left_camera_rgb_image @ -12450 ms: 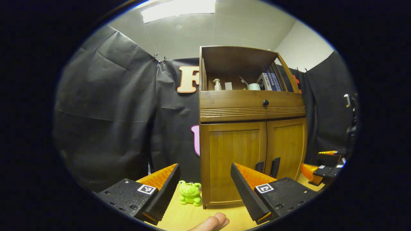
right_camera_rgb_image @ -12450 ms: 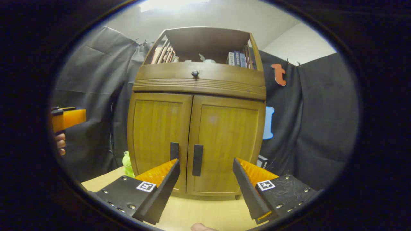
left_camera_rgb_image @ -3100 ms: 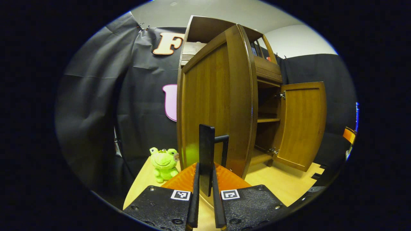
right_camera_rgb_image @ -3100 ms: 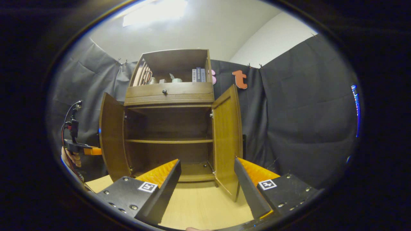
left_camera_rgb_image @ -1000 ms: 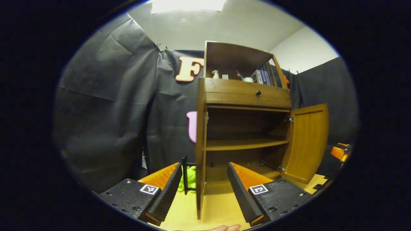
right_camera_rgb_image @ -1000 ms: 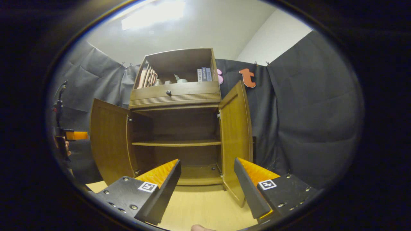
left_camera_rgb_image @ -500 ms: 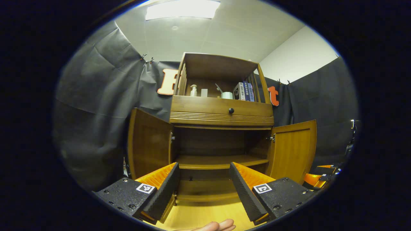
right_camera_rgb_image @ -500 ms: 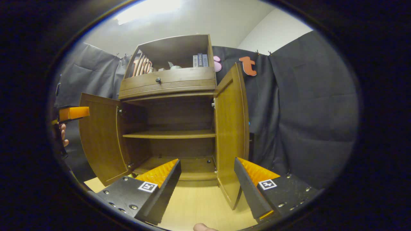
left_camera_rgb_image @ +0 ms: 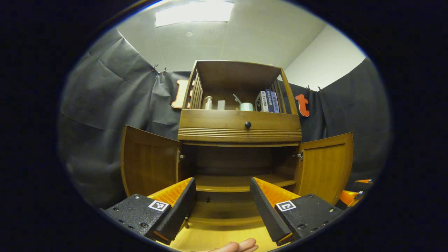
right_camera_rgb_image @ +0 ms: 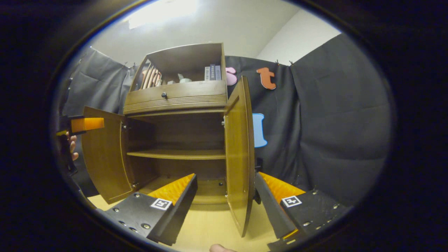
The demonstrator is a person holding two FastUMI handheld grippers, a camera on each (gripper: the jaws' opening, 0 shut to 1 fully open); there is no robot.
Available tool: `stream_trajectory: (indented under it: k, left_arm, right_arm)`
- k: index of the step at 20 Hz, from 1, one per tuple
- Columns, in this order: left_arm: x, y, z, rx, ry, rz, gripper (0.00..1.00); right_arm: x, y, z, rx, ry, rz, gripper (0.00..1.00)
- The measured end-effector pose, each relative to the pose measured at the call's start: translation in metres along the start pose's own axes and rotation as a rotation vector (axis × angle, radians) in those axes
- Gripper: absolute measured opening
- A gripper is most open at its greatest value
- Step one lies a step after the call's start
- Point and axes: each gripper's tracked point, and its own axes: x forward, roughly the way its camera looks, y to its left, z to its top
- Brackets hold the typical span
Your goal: Open the right door of the double-door shoe cabinet with the right hand, and open the left door with the left hand.
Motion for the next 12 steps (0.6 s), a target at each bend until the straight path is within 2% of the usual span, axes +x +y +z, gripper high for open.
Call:
stream_trajectory:
  k: [4, 5, 6, 7, 10, 11, 12]
  left_arm:
    - [0.035, -0.022, -0.028, -0.027, 0.046, -0.011, 0.92]
    - [0.041, -0.03, -0.033, -0.028, 0.065, -0.029, 0.95]
    - [0.044, -0.033, -0.034, -0.024, 0.077, -0.034, 0.92]
    - [0.043, -0.032, -0.034, -0.015, 0.079, -0.028, 0.92]
    - [0.031, -0.021, -0.024, 0.036, 0.048, -0.005, 0.92]
    - [0.025, -0.017, -0.022, 0.056, 0.042, 0.002, 0.95]
    - [0.019, -0.01, -0.021, 0.07, 0.039, 0.015, 0.95]
  right_arm:
    - [0.046, -0.02, -0.015, -0.04, -0.007, -0.042, 0.98]
    - [0.055, -0.021, -0.014, -0.029, -0.007, -0.04, 0.99]
    - [0.062, -0.022, -0.014, -0.021, 0.001, -0.052, 0.98]
    - [0.06, -0.026, -0.008, -0.028, -0.015, -0.07, 0.98]
    - [0.049, -0.001, 0.018, -0.03, -0.061, -0.006, 0.99]
    - [0.044, 0.002, 0.019, -0.032, -0.05, -0.014, 1.0]
    - [0.041, 0.003, 0.021, -0.043, -0.034, -0.024, 0.95]
